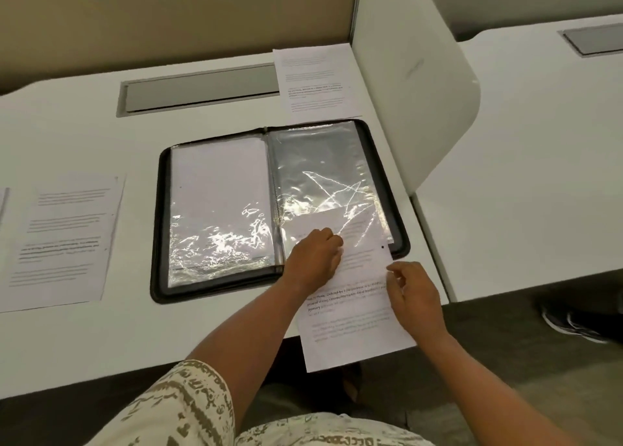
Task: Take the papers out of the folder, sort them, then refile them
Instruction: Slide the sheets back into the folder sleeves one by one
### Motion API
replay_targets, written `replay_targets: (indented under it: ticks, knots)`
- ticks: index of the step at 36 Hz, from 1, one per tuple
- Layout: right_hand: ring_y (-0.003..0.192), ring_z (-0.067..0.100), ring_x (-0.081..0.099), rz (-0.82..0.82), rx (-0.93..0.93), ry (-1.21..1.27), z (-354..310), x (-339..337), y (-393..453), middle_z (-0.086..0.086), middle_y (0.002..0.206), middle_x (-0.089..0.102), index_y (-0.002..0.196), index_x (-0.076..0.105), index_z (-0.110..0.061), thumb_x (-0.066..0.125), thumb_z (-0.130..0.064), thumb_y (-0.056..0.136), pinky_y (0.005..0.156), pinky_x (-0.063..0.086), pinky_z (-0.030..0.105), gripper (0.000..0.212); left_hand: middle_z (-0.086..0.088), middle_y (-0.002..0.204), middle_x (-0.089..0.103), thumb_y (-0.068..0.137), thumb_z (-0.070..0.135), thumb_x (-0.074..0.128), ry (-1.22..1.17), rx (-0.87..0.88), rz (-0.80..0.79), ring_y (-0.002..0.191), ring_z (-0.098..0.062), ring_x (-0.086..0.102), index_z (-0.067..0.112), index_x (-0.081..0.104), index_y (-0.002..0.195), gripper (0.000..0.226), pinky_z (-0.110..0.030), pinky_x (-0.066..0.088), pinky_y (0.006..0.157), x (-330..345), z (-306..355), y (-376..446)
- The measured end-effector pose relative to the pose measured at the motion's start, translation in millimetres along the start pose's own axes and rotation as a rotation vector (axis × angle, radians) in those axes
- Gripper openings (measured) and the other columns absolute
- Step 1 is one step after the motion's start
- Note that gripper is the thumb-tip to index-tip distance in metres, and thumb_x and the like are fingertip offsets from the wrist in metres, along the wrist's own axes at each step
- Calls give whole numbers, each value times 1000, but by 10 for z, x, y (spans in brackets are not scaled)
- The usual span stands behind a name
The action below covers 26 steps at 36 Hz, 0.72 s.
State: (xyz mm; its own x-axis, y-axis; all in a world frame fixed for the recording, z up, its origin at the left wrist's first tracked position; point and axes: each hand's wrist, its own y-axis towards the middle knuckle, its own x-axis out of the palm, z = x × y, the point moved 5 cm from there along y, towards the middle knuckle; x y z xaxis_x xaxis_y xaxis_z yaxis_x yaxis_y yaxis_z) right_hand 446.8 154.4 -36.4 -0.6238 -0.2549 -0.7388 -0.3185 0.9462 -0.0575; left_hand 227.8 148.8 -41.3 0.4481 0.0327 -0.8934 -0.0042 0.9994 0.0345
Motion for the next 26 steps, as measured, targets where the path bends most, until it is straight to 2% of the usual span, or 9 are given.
replay_targets:
  ticks: [3, 8, 10, 14, 16, 18, 20, 23, 26]
  knots:
    - [90, 4, 61, 76, 206, 100, 146, -109, -151, -10, 100, 62, 107, 62, -22, 57, -25, 101, 74, 47, 17, 9, -2, 97, 60, 100, 25, 51, 10, -51, 13, 88, -22, 55, 12, 67, 101, 20, -38, 52, 65, 12, 31, -18]
    - [91, 12, 62, 215, 536, 415, 295, -246, -495, -5, 95, 64, 91, 59, -28, 61, -26, 99, 74, 49, 26, 9, -5, 96, 60, 100, 23, 52, 33, -108, 48, 87, -26, 56, 11, 68, 99, 20, -41, 53, 66, 33, 71, -47]
    - [96, 16, 64, 212, 709, 531, 448, -178, -668, -2, 101, 66, 99, 61, -25, 64, -34, 97, 80, 52, 32, 10, -5, 94, 60, 100, 22, 52, 34, -123, 66, 85, -27, 55, 10, 69, 96, 20, -41, 52, 63, 41, 83, -60]
    - [109, 24, 64, 42, 1007, 937, 710, 138, -998, 9, 115, 69, 124, 58, -15, 67, -43, 93, 98, 52, 41, 42, -5, 92, 60, 100, 21, 54, 34, -148, 99, 85, -27, 55, 11, 70, 95, 20, -37, 48, 60, 22, 107, -82]
    - [115, 28, 61, -94, 1063, 1174, 690, 288, -1133, 12, 118, 68, 124, 58, -12, 63, -43, 93, 104, 48, 42, 44, -5, 90, 60, 100, 20, 54, 36, -157, 112, 83, -28, 55, 10, 70, 94, 20, -36, 47, 59, 6, 106, -97]
    - [116, 32, 64, -181, 1067, 1302, 626, 383, -1242, 17, 121, 68, 125, 61, -12, 63, -42, 90, 99, 53, 41, 46, -5, 91, 61, 100, 21, 53, 22, -166, 121, 84, -27, 55, 11, 71, 95, 21, -36, 46, 60, -20, 105, -106]
    - [114, 35, 67, -229, 1065, 1384, 534, 453, -1329, 22, 119, 69, 124, 61, -9, 64, -31, 91, 92, 59, 39, 40, -4, 91, 61, 100, 21, 51, 18, -170, 127, 83, -25, 56, 11, 71, 95, 22, -37, 47, 62, -46, 106, -104]
    - [112, 35, 69, -292, 1043, 1422, 382, 527, -1390, 23, 114, 71, 115, 63, -1, 69, -13, 85, 87, 61, 37, 33, -2, 92, 61, 100, 22, 51, 22, -170, 124, 84, -24, 57, 12, 71, 97, 22, -39, 50, 65, -76, 111, -97]
    - [106, 33, 72, -316, 1029, 1362, 293, 573, -1374, 21, 108, 73, 110, 64, 1, 70, -9, 85, 76, 62, 32, 28, -2, 94, 61, 100, 21, 52, 24, -156, 125, 87, -23, 57, 13, 72, 100, 21, -38, 50, 64, -103, 139, -96]
